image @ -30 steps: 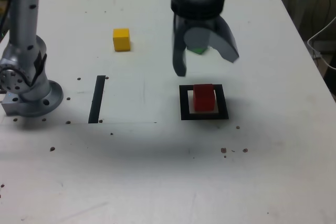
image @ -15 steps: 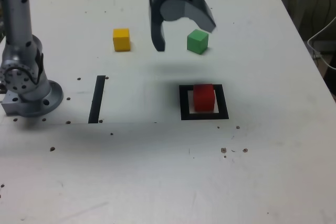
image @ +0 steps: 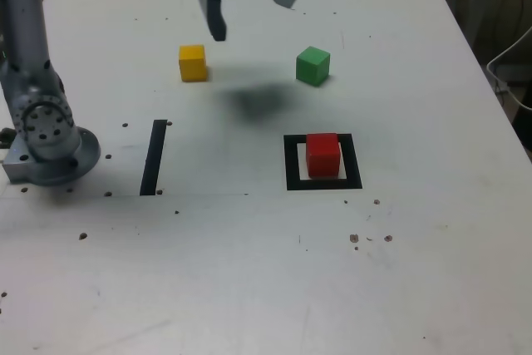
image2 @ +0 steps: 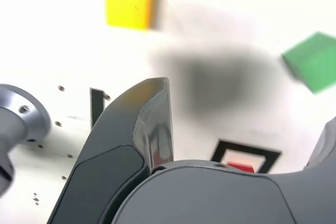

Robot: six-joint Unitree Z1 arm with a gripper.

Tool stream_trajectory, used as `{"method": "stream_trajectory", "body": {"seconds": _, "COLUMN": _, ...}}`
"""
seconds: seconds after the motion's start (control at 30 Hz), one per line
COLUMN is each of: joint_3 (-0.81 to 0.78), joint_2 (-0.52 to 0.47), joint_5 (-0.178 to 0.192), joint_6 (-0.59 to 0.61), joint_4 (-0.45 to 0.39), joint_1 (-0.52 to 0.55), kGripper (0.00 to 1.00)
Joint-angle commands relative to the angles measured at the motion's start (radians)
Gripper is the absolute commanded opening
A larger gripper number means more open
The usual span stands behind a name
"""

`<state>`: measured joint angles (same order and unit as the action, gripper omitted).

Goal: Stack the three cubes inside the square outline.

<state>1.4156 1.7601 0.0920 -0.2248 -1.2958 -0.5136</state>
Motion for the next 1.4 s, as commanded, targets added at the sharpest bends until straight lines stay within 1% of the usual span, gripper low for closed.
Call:
{"method": "stream_trajectory", "body": {"seconds": 0.0, "joint_3": 0.001, "joint_2": -0.007, "joint_5": 0.018, "joint_6": -0.01, "joint_4": -0.008, "joint_1": -0.021, "kGripper": 1.0}}
{"method": "stream_trajectory", "body": {"seconds": 0.23, "joint_3": -0.015, "joint_2": -0.001, "joint_5": 0.07, "joint_6": -0.046, "joint_4": -0.023, "joint_1": -0.077, "kGripper": 1.0}}
{"method": "stream_trajectory", "body": {"seconds": 0.37, "joint_3": -0.05, "joint_2": 0.018, "joint_5": 0.098, "joint_6": -0.064, "joint_4": -0.013, "joint_1": -0.113, "kGripper": 1.0}}
{"method": "stream_trajectory", "body": {"seconds": 0.5, "joint_3": -0.084, "joint_2": 0.036, "joint_5": 0.116, "joint_6": -0.087, "joint_4": 0.002, "joint_1": -0.15, "kGripper": 0.99}}
{"method": "stream_trajectory", "body": {"seconds": 0.8, "joint_3": -0.127, "joint_2": 0.052, "joint_5": 0.128, "joint_6": -0.127, "joint_4": 0.011, "joint_1": -0.182, "kGripper": 0.99}}
{"method": "stream_trajectory", "body": {"seconds": 0.97, "joint_3": -0.164, "joint_2": 0.059, "joint_5": 0.129, "joint_6": -0.126, "joint_4": 0.045, "joint_1": -0.187, "kGripper": 0.98}}
{"method": "stream_trajectory", "body": {"seconds": 1.17, "joint_3": -0.178, "joint_2": 0.1, "joint_5": 0.135, "joint_6": -0.125, "joint_4": 0.072, "joint_1": -0.202, "kGripper": 0.96}}
{"method": "stream_trajectory", "body": {"seconds": 1.37, "joint_3": -0.186, "joint_2": 0.13, "joint_5": 0.147, "joint_6": -0.127, "joint_4": 0.129, "joint_1": -0.233, "kGripper": 0.99}}
